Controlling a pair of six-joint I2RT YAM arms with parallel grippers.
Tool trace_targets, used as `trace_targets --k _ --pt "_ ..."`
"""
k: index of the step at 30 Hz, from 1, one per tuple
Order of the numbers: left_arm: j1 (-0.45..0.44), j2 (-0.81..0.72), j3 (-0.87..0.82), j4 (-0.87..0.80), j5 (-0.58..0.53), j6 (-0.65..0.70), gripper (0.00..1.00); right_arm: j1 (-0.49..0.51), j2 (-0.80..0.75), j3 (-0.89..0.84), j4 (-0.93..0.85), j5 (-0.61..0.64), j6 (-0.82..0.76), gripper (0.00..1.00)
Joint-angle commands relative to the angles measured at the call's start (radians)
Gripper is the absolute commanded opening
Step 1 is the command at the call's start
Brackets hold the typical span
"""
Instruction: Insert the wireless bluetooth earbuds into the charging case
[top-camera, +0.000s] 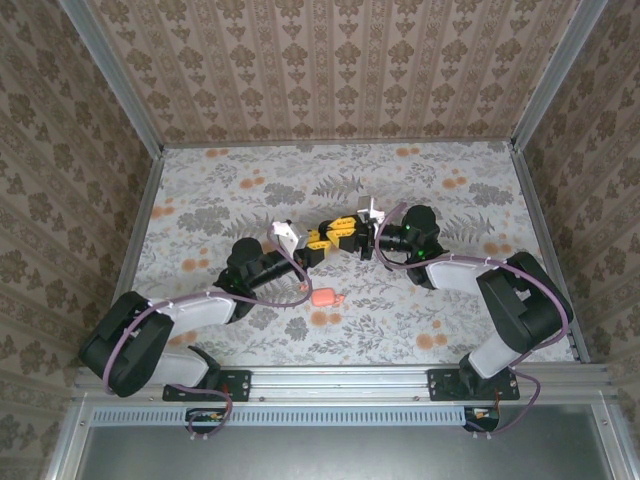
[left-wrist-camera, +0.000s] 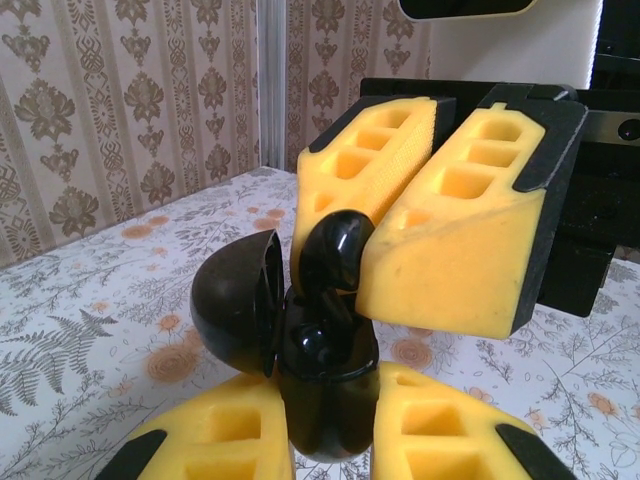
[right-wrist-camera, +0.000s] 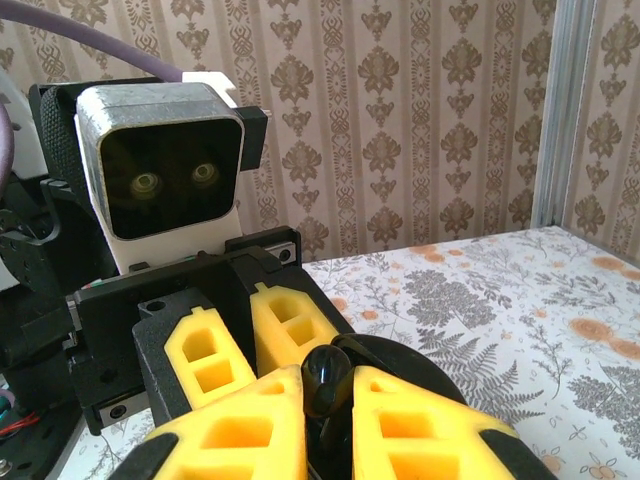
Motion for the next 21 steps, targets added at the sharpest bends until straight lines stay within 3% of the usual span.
trace_targets --k 1,21 --pt "0.006 -0.058 0.023 0.122 0.021 -0.002 0.08 -0.008 -0.006 -0.009 -0.107 0.002 -0.03 0.17" --pt "0.006 -0.074 0.029 0.097 0.037 0.004 0.08 -0.007 -0.028 0.01 -0.179 0.006 -0.059 0.21"
